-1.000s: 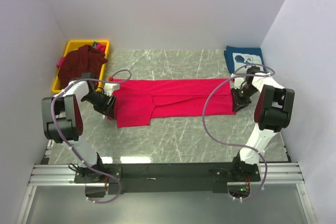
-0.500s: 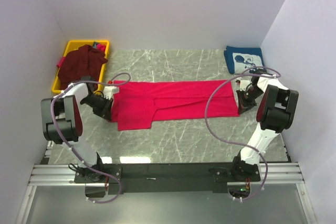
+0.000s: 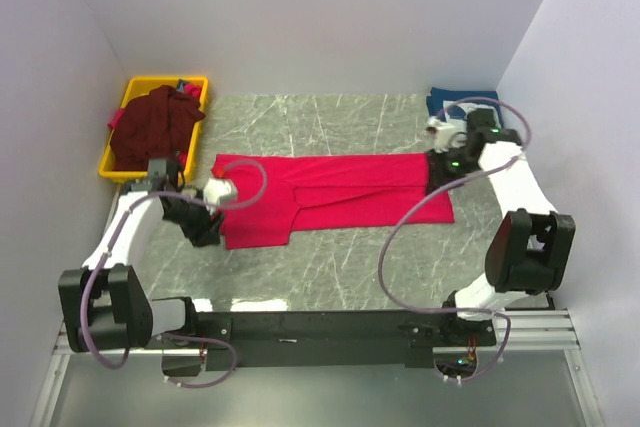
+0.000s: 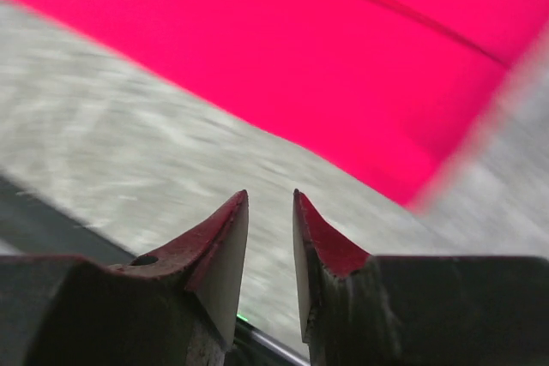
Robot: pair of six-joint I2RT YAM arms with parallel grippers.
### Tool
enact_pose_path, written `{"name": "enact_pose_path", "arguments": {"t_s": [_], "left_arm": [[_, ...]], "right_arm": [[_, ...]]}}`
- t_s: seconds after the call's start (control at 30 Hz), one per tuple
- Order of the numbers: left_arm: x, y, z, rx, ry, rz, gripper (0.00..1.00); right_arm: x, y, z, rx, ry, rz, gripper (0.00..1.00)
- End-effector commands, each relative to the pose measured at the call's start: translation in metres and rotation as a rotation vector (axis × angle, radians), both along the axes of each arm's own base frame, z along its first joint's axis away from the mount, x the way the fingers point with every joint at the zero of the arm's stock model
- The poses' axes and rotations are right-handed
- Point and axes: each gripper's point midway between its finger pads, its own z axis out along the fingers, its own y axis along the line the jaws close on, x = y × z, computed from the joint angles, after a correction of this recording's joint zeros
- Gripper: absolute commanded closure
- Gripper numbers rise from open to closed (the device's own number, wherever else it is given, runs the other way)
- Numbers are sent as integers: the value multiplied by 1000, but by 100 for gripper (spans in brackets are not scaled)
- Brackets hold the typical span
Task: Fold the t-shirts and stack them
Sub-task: Fold the tshirt
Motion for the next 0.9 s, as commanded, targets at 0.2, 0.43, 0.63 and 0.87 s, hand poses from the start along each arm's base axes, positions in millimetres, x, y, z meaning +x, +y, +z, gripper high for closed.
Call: {"name": "enact_pose_path", "arguments": {"t_s": [0.2, 0.43, 0.63, 0.87], "left_arm": [[-18, -5, -50, 86, -244, -407, 43], [-9, -12, -60, 108, -324, -468, 45], [-8, -20, -67, 119, -369, -515, 53], [-6, -30, -65, 91, -378, -536, 55]], "right_arm": [[-16, 179, 2, 326, 110, 237, 66], [-40, 280, -13, 400, 117, 332, 61], [-62, 344, -36, 415, 131, 358, 60], [-82, 383, -65, 381, 178, 319, 58]]}}
